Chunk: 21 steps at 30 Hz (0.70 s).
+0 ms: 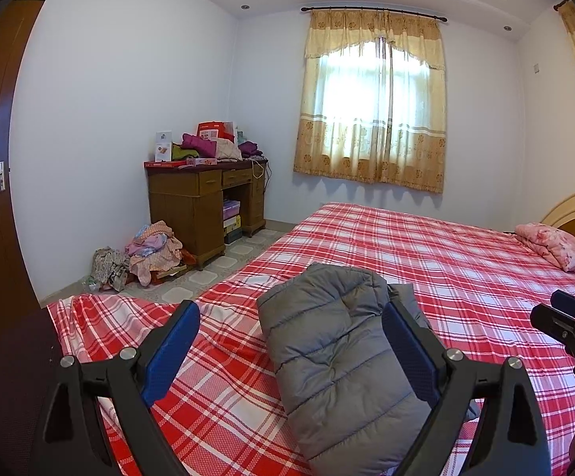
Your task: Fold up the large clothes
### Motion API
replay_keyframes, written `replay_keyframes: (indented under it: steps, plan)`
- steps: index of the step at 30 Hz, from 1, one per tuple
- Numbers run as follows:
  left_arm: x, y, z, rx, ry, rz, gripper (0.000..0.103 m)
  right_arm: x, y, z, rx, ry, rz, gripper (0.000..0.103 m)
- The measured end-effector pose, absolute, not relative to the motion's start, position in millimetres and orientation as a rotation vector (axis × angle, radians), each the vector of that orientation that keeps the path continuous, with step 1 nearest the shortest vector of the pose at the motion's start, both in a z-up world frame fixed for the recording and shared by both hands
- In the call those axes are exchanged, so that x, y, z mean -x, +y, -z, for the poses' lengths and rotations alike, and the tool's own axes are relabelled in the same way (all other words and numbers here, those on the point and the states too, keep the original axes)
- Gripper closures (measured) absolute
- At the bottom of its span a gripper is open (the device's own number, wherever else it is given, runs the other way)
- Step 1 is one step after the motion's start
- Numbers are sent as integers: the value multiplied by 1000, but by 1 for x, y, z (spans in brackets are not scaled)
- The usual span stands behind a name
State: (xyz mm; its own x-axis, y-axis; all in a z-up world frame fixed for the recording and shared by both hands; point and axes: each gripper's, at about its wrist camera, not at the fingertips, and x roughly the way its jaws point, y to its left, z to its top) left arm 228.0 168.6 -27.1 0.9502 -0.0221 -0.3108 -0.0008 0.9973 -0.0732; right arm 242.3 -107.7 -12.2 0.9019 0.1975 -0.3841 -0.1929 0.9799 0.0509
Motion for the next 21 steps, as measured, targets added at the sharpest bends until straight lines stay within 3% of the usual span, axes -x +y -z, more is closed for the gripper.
replay_keyframes:
  steps: [21]
  plan:
    - [-231, 166, 35, 60, 327, 12, 9, -240, -103, 13, -15, 400, -213, 21]
